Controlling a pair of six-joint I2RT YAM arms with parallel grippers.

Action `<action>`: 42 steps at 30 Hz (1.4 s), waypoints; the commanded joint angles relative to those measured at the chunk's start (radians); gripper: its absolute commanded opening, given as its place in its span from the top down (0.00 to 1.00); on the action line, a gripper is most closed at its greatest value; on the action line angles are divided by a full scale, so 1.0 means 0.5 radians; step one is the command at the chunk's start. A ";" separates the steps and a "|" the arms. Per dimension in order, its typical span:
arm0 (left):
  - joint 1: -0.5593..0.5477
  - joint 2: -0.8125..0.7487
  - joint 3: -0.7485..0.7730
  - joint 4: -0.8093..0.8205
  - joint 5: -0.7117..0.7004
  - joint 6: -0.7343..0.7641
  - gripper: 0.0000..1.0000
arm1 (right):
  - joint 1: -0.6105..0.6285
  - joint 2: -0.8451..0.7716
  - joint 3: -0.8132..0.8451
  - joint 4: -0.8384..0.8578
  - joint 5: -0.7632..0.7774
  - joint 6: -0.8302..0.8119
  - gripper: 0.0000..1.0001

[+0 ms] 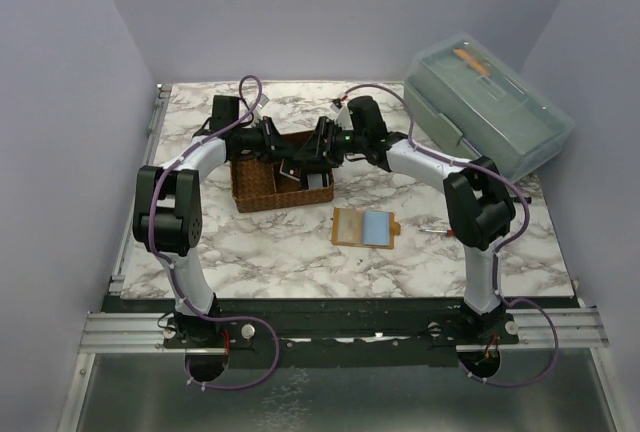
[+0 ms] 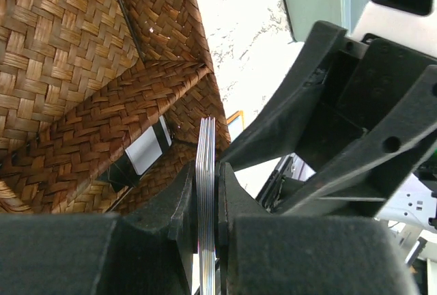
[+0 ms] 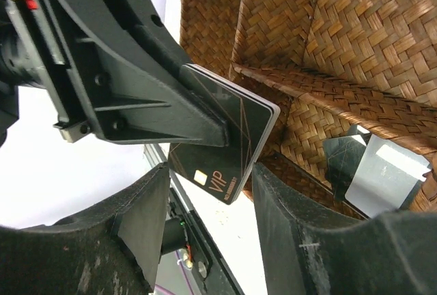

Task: Put the credit cards into the card holder
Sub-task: Place the credit card in the storage box.

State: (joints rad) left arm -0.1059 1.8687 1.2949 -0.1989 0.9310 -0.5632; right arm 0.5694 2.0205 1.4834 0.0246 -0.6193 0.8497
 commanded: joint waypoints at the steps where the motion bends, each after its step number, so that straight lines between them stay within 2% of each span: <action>1: 0.009 0.009 -0.027 0.084 0.160 -0.009 1.00 | 0.037 0.090 -0.015 0.006 0.044 0.005 0.45; 6: 0.009 0.024 -0.045 0.096 0.189 -0.013 1.00 | 0.057 0.120 -0.015 0.027 0.047 -0.001 0.52; 14: 0.009 0.039 -0.072 0.150 0.244 -0.054 0.97 | 0.079 0.132 -0.112 0.184 -0.001 0.067 0.53; 18: 0.009 0.030 -0.094 0.172 0.261 -0.063 0.91 | 0.079 0.129 -0.154 0.243 0.002 0.099 0.77; 20: 0.009 0.028 -0.110 0.177 0.259 -0.069 0.84 | 0.079 0.117 -0.190 0.276 0.019 0.117 0.88; 24: 0.014 0.025 -0.125 0.180 0.261 -0.071 0.69 | 0.079 0.067 -0.312 0.378 0.060 0.161 0.99; 32: 0.067 0.028 -0.135 0.182 0.295 -0.077 0.59 | 0.052 -0.059 -0.567 0.614 0.138 0.252 1.00; 42: 0.098 0.070 -0.201 0.326 0.450 -0.194 0.55 | -0.085 -0.020 -0.761 1.107 -0.116 0.558 1.00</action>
State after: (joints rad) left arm -0.0723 1.8977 1.2213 -0.1101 1.0618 -0.6136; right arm 0.5640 2.0006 1.1530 0.4618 -0.6388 1.0565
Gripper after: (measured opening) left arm 0.443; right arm 0.033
